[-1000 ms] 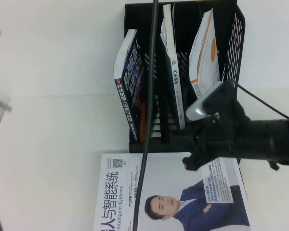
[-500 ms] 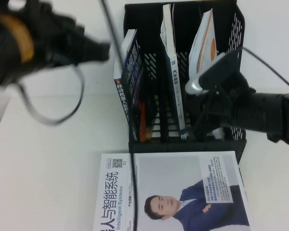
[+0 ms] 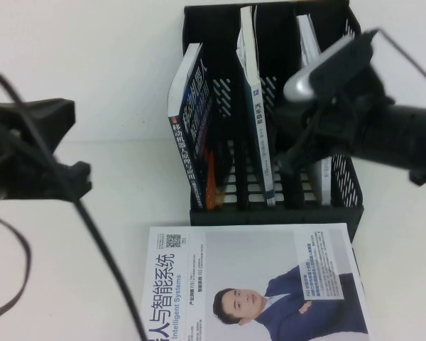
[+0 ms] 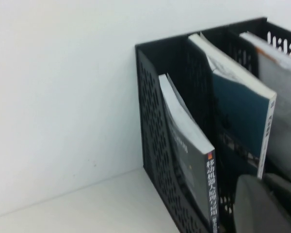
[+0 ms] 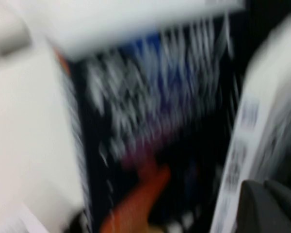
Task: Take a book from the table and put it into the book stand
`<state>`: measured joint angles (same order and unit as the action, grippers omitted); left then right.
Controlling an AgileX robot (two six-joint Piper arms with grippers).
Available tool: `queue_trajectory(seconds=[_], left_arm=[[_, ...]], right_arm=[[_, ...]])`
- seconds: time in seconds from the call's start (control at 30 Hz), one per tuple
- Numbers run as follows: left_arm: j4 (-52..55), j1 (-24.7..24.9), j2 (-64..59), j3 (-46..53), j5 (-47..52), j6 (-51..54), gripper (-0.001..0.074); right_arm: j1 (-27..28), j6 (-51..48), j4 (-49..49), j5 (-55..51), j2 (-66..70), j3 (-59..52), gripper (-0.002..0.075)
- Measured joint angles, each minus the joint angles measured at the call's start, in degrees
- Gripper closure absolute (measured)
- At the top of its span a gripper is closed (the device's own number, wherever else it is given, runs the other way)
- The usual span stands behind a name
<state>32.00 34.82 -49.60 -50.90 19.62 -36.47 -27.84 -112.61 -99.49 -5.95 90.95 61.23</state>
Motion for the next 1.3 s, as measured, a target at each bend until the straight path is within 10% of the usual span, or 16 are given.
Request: queue_trajectory(seconds=[0.57,1.3], left_arm=[[2.22,0.00,15.57,15.09,-13.52,-0.59,0.0737],[-1.41,0.00,-5.05,18.11,-40.22,-2.54,0.0737]], right_arm=[[0.00,3.06,-0.55,23.69,-37.68,-5.75,0.0727],[0.00,19.81,-0.77,5.47,-68.73,-49.98,0.0727]])
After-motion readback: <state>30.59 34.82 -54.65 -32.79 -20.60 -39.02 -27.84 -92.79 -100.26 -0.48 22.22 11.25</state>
